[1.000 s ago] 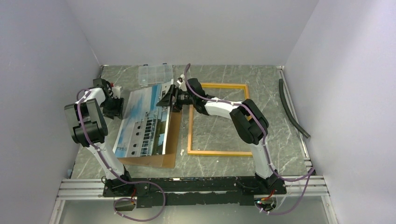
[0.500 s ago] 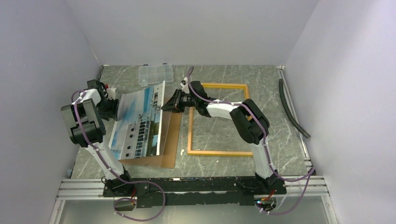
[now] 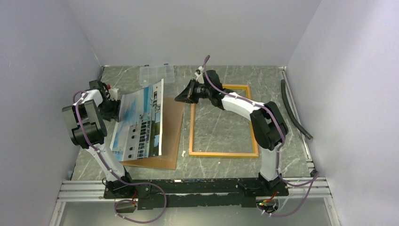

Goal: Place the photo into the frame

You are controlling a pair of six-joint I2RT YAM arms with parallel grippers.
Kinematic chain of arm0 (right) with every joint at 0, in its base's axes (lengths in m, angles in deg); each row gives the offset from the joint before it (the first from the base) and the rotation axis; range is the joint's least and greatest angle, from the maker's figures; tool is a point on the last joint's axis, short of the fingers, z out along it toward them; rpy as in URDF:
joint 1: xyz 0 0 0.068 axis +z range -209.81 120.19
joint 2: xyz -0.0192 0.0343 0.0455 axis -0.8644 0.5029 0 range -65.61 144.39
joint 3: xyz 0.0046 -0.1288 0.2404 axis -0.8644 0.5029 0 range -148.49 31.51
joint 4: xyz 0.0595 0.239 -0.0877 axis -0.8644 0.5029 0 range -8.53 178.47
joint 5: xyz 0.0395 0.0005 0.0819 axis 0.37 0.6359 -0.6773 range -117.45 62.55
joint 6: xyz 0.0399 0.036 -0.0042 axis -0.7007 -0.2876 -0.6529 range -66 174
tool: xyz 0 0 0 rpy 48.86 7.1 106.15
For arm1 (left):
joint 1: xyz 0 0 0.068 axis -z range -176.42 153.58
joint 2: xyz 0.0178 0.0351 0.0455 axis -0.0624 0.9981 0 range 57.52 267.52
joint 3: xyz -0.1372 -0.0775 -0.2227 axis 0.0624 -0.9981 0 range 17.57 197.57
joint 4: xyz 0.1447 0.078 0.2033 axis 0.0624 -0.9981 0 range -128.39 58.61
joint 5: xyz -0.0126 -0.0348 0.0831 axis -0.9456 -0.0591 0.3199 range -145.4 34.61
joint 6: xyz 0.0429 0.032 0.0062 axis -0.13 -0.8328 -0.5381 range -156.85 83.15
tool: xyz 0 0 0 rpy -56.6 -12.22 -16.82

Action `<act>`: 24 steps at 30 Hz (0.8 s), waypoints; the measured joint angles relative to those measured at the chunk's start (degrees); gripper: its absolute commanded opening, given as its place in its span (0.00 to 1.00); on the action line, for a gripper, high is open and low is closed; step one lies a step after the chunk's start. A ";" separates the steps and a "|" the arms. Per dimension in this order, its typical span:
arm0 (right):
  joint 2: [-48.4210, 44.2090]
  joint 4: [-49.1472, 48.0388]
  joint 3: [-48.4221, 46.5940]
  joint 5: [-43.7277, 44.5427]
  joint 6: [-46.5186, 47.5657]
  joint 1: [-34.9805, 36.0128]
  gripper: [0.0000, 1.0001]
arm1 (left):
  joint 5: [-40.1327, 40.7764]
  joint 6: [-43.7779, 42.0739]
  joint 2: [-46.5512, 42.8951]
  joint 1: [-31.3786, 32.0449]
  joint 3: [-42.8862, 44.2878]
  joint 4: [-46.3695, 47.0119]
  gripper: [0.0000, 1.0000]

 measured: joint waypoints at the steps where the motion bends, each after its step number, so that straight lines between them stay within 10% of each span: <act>1: -1.29 1.53 -0.20 0.13 0.96 -0.55 0.00 | 0.02 0.00 -0.04 0.15 -0.07 0.04 0.53; 17: -25.77 44.70 -11.32 10.75 23.76 -17.16 0.00 | -0.33 0.26 -0.59 3.52 -0.28 -0.39 0.53; 24: -31.85 54.36 -16.31 13.68 28.20 -18.29 0.00 | -3.74 1.55 -0.83 4.52 6.16 -9.14 0.74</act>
